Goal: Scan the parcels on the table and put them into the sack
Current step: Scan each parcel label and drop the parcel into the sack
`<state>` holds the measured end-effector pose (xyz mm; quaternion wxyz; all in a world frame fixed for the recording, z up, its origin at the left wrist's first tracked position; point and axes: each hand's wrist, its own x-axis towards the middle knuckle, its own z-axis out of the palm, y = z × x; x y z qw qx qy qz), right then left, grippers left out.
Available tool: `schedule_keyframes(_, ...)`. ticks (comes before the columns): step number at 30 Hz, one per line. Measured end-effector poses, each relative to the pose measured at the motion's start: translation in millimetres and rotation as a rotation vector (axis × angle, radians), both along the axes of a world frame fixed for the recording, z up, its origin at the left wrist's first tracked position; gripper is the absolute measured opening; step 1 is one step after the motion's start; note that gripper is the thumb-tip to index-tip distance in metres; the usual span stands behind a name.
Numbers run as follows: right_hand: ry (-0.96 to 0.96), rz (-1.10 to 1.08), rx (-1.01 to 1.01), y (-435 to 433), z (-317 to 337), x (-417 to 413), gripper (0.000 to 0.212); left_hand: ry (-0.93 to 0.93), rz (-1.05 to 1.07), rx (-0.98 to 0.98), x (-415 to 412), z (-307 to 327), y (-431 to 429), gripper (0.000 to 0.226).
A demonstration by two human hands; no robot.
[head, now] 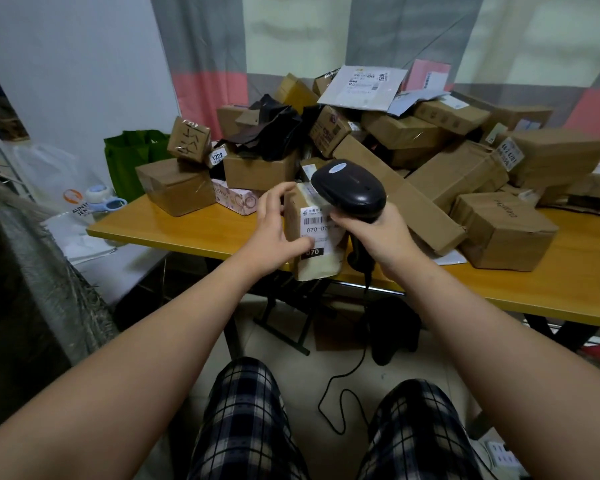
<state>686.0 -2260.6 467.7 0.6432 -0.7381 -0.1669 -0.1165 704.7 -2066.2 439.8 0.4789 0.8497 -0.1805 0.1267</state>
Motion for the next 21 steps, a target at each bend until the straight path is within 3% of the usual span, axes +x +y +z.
schedule_keyframes(5,-0.099,-0.142,-0.016,1.4,-6.3,-15.8,0.055,0.009,0.01,0.057,11.9,4.5,4.1,0.072)
schedule_keyframes(11,-0.052,-0.265,0.017,-15.0,-39.0,-58.0,0.024,0.049,0.034,0.018,14.4,1.5,-3.1,0.073)
schedule_keyframes(21,-0.017,-0.258,-0.049,-10.5,-38.4,-63.6,0.01,0.061,0.081,0.029,17.3,3.1,-10.0,0.076)
